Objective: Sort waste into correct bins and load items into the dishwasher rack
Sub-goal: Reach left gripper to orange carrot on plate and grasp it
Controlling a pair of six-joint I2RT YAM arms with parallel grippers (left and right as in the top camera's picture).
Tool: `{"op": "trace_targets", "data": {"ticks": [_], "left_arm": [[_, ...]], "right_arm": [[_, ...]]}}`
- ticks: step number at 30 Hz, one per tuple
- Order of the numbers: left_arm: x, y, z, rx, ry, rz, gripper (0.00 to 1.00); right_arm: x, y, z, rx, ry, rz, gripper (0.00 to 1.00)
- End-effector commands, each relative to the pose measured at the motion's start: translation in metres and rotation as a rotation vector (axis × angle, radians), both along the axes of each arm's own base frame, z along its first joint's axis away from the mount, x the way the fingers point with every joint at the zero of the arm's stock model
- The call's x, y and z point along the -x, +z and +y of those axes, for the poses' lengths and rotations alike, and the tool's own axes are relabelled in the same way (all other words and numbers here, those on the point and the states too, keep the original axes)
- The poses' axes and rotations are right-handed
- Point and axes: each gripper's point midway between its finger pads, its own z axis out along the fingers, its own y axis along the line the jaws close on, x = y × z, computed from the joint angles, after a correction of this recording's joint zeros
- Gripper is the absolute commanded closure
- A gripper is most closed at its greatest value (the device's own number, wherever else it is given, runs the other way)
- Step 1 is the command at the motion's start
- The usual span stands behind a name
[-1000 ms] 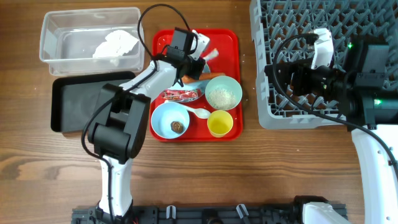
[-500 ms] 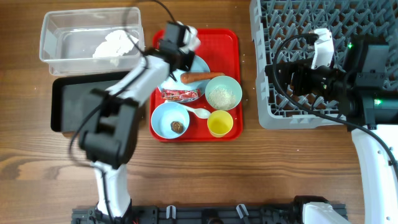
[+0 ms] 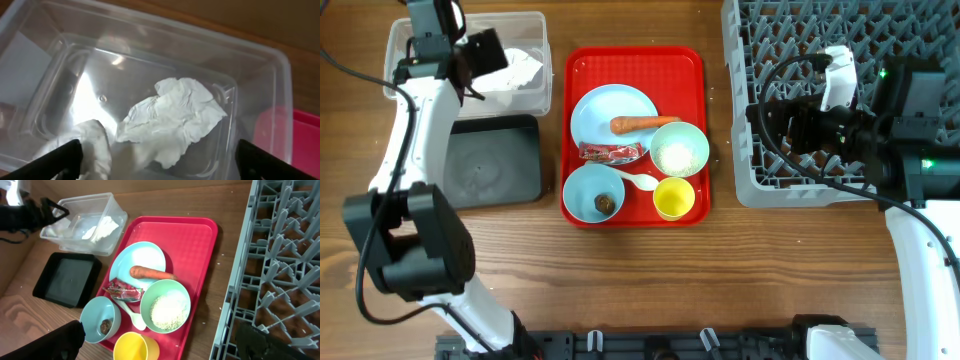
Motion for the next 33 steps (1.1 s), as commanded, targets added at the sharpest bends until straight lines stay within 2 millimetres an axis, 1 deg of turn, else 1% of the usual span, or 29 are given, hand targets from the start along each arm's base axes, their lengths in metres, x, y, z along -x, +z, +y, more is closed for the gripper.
{"op": "trace_targets", "data": {"ticks": [1, 3, 5, 6, 7, 9, 11, 13, 15, 17, 19, 21, 23, 26, 27, 30, 33], "left_arm": [[-0.004, 0.006, -0.004, 0.005, -0.005, -0.024, 0.00], [-0.004, 0.010, -0.012, 0.001, -0.025, -0.031, 0.00], [-0.005, 0.013, -0.031, -0.020, -0.110, -0.029, 0.00], [-0.004, 0.015, -0.044, -0.032, -0.167, -0.027, 0.00], [-0.003, 0.018, -0.071, -0.052, -0.274, -0.028, 0.00], [0.003, 0.017, -0.110, -0.074, -0.429, -0.012, 0.01], [0.020, 0.006, -0.158, -0.105, -0.598, 0.044, 0.01], [0.042, -0.010, -0.193, -0.129, -0.717, 0.125, 0.03], [0.057, -0.021, -0.211, -0.137, -0.780, 0.181, 0.05], [0.082, -0.042, -0.233, -0.157, -0.878, 0.275, 0.05], [0.092, -0.057, -0.243, -0.158, -0.913, 0.327, 0.05], [0.096, -0.073, -0.254, -0.158, -0.940, 0.363, 0.05], [0.104, -0.093, -0.266, -0.161, -1.027, 0.399, 0.05], [0.108, -0.115, -0.277, -0.170, -1.082, 0.432, 0.06], [0.107, -0.124, -0.280, -0.179, -1.101, 0.434, 0.08], [0.097, -0.137, -0.285, -0.182, -1.100, 0.408, 0.08], [0.089, -0.144, -0.288, -0.185, -1.099, 0.383, 0.08]], "right_arm": [[-0.004, 0.006, -0.001, 0.002, -0.010, -0.011, 0.00], [-0.004, 0.006, -0.001, 0.002, -0.010, -0.011, 0.01], [-0.004, 0.006, -0.001, 0.002, -0.010, -0.011, 0.01], [-0.004, 0.006, -0.001, 0.002, -0.010, -0.011, 0.01], [-0.004, 0.006, -0.001, 0.002, -0.010, -0.011, 0.01], [-0.004, 0.006, -0.001, 0.002, -0.010, -0.011, 0.01], [-0.004, 0.006, -0.001, 0.002, -0.010, -0.010, 0.01], [-0.003, 0.005, -0.001, 0.002, -0.011, -0.006, 0.01], [-0.003, 0.005, -0.001, 0.003, -0.010, -0.005, 0.01], [-0.003, 0.005, -0.001, 0.003, -0.010, -0.005, 0.00], [-0.003, 0.005, -0.001, 0.003, -0.010, -0.005, 0.00], [-0.003, 0.005, -0.001, 0.003, -0.010, -0.005, 0.01], [-0.002, 0.004, -0.001, 0.002, -0.010, 0.000, 0.01], [0.000, 0.002, -0.001, 0.002, -0.010, 0.013, 0.01], [0.001, 0.001, -0.001, 0.002, -0.010, 0.019, 0.01], [0.001, 0.001, -0.001, 0.001, -0.010, 0.022, 0.01], [0.002, 0.000, -0.001, 0.001, -0.010, 0.027, 0.01]]}}
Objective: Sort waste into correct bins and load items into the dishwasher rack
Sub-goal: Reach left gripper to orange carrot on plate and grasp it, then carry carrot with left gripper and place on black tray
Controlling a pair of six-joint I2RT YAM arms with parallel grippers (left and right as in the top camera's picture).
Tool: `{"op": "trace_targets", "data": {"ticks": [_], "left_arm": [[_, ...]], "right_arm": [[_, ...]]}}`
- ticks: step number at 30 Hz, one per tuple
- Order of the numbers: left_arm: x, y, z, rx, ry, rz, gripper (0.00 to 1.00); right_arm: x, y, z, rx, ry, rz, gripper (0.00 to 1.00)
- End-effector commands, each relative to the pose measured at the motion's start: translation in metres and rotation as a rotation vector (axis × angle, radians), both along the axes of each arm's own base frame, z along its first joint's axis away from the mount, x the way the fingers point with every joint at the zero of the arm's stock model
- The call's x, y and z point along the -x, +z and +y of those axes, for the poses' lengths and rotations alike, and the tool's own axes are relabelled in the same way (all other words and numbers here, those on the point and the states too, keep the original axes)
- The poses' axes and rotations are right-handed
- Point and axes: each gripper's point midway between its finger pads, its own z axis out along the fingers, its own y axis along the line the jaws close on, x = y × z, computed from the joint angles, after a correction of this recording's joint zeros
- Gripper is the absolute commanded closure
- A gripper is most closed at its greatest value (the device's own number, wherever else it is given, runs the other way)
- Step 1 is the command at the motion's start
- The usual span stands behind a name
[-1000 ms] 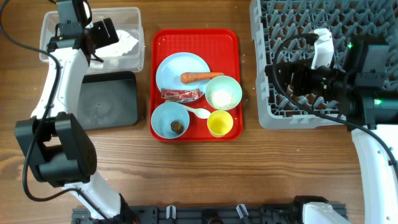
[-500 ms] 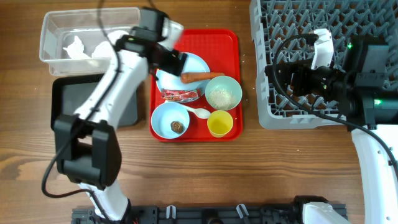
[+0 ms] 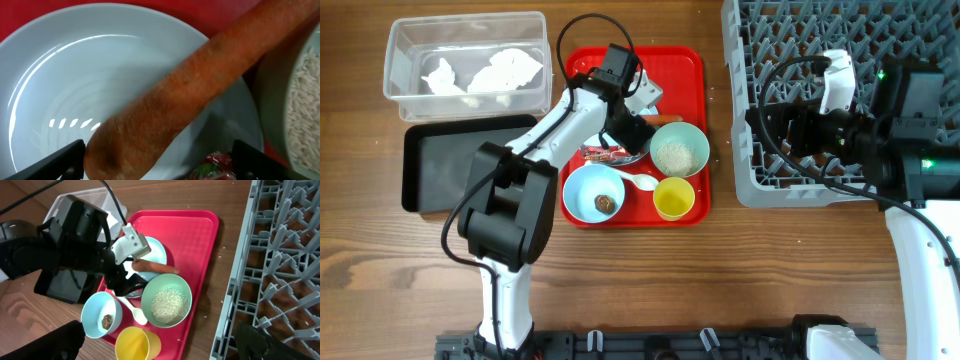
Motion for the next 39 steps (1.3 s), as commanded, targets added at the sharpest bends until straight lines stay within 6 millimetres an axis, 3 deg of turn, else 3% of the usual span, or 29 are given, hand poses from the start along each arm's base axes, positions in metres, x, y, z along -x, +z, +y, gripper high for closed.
{"op": "trace_targets", "data": {"ticks": [1, 4, 8, 9, 14, 17, 21, 27, 30, 33, 35, 39], "left_arm": [[-0.002, -0.015, -0.004, 0.009, -0.032, 0.003, 0.09], [-0.004, -0.026, -0.005, 0.005, -0.031, 0.010, 0.19], [-0.004, -0.031, -0.004, 0.004, -0.027, 0.018, 0.51], [-0.004, -0.031, -0.004, 0.004, -0.026, 0.017, 0.62], [-0.007, -0.028, -0.003, 0.001, 0.003, 0.008, 0.96], [-0.021, -0.015, 0.004, -0.009, 0.130, -0.032, 0.96], [-0.038, 0.032, 0.001, 0.050, 0.241, -0.112, 0.96], [-0.045, 0.135, -0.001, 0.198, 0.333, -0.267, 0.96], [-0.037, 0.171, 0.006, 0.233, 0.377, -0.313, 0.96], [-0.028, 0.194, 0.024, 0.208, 0.457, -0.347, 0.96], [-0.005, 0.214, 0.055, 0.156, 0.582, -0.353, 0.96], [0.048, 0.224, 0.113, 0.068, 0.809, -0.253, 0.96]], "right_arm": [[-0.003, 0.004, -0.001, 0.002, -0.010, -0.002, 0.01], [-0.002, 0.003, -0.001, 0.003, -0.009, 0.004, 0.01], [-0.001, 0.003, -0.001, 0.004, -0.008, 0.004, 0.00], [-0.001, 0.003, -0.001, 0.004, -0.008, 0.004, 0.00], [-0.001, 0.003, -0.001, 0.004, -0.008, 0.004, 0.01], [-0.001, 0.003, -0.001, 0.004, -0.008, 0.003, 0.01], [-0.001, 0.003, -0.001, 0.004, -0.008, 0.004, 0.01], [-0.002, 0.003, -0.001, 0.006, -0.010, 0.003, 0.00], [-0.002, 0.003, -0.003, 0.012, -0.016, 0.004, 0.00], [-0.002, 0.002, -0.003, 0.013, -0.015, 0.006, 0.00], [-0.001, 0.002, -0.003, 0.012, -0.016, 0.008, 0.01], [0.002, -0.001, -0.002, 0.012, -0.016, 0.030, 0.01]]}}
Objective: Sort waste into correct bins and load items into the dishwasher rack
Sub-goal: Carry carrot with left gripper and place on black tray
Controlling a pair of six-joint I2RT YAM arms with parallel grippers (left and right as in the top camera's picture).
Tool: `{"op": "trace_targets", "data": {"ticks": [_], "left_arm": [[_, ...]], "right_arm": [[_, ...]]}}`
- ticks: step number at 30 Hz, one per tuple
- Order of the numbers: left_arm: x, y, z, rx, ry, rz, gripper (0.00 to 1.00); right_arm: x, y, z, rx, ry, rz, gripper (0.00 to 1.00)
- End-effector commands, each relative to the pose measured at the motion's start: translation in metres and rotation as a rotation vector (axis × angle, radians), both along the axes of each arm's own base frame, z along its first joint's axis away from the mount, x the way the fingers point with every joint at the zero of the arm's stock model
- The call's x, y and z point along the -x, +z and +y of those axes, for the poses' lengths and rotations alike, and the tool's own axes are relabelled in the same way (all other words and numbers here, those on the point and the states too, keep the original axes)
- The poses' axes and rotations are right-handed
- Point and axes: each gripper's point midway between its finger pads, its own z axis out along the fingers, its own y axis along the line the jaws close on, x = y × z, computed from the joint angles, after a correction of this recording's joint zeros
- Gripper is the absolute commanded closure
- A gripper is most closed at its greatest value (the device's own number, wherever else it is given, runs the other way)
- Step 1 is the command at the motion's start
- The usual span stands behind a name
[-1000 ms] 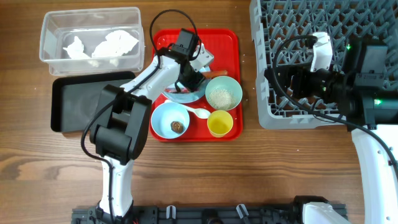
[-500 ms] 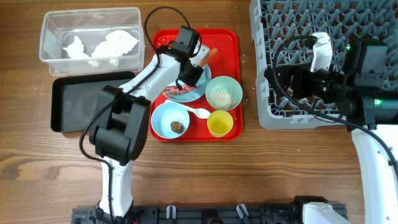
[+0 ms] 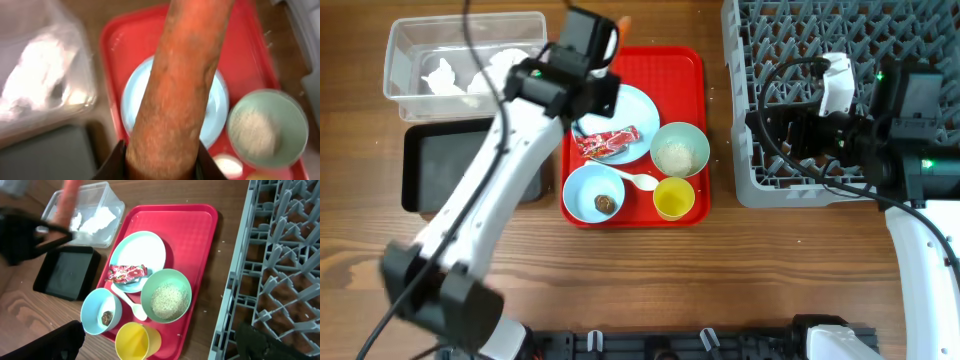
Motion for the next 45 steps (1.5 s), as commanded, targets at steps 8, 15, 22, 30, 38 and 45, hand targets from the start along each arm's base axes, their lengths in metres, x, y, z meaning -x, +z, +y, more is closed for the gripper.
{"op": "trace_targets", "data": {"ticks": [8, 15, 22, 30, 38, 45], "left_arm": [[0.115, -0.016, 0.172, -0.082, 0.722, 0.354, 0.96], [0.142, -0.102, 0.231, -0.040, 1.011, 0.437, 0.96], [0.128, -0.158, 0.266, 0.155, 1.274, 0.264, 0.96], [0.099, -0.173, 0.272, 0.374, 1.516, 0.062, 0.96], [0.099, -0.181, 0.269, 0.451, 1.640, 0.065, 0.73], [0.096, -0.180, 0.269, 0.443, 1.604, 0.061, 0.13]], "right_arm": [[0.000, 0.001, -0.001, 0.007, -0.009, 0.015, 0.00], [0.000, 0.001, -0.002, 0.012, -0.015, 0.016, 0.00], [0.001, 0.000, -0.002, 0.009, -0.017, 0.025, 0.01], [0.003, -0.002, -0.002, 0.010, -0.017, 0.036, 0.01], [0.003, -0.002, -0.002, 0.010, -0.017, 0.037, 0.00], [0.002, -0.001, -0.002, 0.010, -0.017, 0.032, 0.00]]}}
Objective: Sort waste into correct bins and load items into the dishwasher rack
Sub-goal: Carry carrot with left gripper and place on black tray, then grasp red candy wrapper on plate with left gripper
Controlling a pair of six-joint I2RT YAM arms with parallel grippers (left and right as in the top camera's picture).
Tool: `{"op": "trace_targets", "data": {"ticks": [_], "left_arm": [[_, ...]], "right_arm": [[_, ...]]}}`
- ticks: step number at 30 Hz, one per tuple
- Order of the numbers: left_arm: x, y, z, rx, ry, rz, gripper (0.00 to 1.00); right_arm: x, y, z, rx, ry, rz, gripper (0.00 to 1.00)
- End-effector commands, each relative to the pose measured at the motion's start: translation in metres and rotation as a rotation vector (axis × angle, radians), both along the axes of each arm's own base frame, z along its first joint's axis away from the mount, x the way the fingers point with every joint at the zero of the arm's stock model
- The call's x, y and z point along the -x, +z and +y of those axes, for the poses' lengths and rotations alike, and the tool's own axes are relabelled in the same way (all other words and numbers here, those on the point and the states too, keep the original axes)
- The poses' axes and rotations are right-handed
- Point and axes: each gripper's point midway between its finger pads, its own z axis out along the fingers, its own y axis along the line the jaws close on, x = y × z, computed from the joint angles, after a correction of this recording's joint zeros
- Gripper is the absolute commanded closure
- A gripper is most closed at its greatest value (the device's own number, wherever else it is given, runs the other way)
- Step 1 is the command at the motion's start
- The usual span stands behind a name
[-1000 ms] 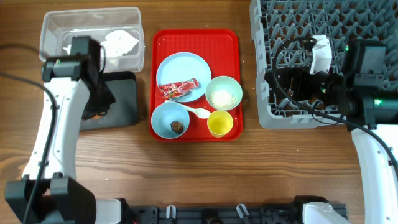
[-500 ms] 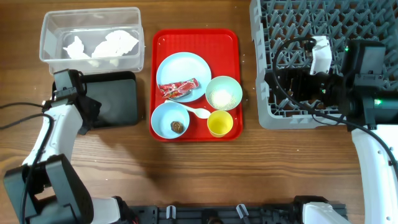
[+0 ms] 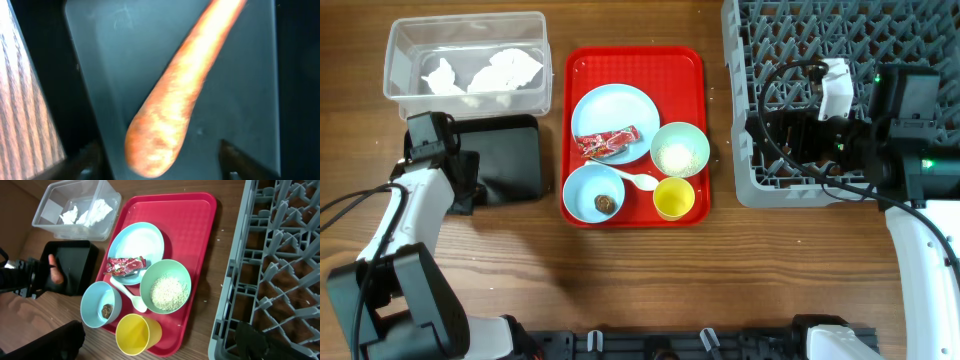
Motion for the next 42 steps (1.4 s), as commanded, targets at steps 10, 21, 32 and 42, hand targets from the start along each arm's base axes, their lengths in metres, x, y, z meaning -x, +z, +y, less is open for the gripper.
{"op": "trace_targets", "data": {"ticks": [10, 21, 32, 42], "left_arm": [[-0.101, 0.126, -0.051, -0.105, -0.672, -0.606, 0.00], [-0.113, 0.199, -0.193, -0.522, -1.336, -0.607, 0.01], [-0.146, 0.082, -0.271, -0.514, -1.789, -0.038, 0.00], [-0.103, -0.003, -0.269, -0.309, -2.034, 0.226, 0.00]], "right_arm": [[-0.004, 0.005, -0.001, 0.005, -0.008, -0.013, 0.00], [-0.009, 0.010, -0.001, -0.007, -0.022, -0.031, 0.00], [-0.003, 0.004, -0.001, -0.008, -0.022, 0.007, 0.00], [-0.002, 0.004, -0.001, -0.008, -0.022, 0.010, 0.01]]}}
